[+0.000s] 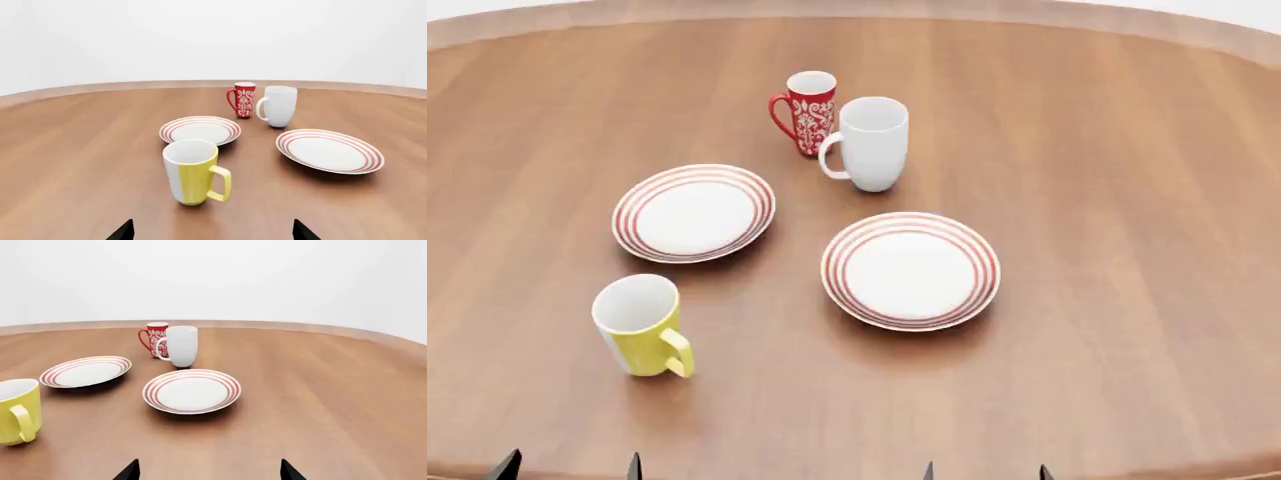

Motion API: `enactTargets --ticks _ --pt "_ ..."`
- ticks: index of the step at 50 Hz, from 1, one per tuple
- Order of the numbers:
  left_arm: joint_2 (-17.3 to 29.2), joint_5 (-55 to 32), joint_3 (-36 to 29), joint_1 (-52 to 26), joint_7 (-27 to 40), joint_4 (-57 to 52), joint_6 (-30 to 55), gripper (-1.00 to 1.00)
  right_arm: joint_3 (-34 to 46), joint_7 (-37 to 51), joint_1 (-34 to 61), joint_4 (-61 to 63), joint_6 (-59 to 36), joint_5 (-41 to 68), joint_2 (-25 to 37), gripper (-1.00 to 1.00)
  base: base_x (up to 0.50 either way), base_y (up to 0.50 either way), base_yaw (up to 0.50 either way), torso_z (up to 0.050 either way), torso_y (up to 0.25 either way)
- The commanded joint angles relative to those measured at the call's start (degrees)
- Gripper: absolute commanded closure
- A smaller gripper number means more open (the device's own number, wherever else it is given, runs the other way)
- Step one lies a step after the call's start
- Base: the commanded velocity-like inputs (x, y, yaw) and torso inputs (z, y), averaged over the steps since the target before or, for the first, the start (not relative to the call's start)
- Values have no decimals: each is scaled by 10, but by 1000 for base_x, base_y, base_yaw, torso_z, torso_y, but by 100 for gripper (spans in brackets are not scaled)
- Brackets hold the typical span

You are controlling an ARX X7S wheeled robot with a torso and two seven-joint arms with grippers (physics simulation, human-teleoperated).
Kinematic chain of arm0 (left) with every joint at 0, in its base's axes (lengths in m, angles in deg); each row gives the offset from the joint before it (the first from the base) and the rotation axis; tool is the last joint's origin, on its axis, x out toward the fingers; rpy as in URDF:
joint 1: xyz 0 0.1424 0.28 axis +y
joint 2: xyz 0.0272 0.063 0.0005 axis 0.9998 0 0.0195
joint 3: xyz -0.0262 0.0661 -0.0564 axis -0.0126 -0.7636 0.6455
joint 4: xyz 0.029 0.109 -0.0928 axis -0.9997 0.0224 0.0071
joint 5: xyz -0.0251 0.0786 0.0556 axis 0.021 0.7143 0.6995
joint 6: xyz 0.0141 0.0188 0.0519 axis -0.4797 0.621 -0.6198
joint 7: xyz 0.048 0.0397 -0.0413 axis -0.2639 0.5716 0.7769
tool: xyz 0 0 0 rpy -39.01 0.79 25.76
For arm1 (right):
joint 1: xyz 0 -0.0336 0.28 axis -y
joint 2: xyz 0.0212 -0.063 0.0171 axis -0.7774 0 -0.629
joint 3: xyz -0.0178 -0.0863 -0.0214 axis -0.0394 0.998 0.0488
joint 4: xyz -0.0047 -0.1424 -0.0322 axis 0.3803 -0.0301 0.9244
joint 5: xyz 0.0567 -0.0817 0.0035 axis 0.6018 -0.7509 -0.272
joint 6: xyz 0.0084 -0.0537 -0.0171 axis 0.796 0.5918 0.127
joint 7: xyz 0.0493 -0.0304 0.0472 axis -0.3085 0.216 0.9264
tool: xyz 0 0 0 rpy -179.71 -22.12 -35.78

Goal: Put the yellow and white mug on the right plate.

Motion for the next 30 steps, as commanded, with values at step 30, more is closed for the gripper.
enactTargets --ticks 30 --pt "49 -56 -38 6 31 -85 65 -100 38 46 -11 158 -128 60 48 -100 0 0 0 0 0"
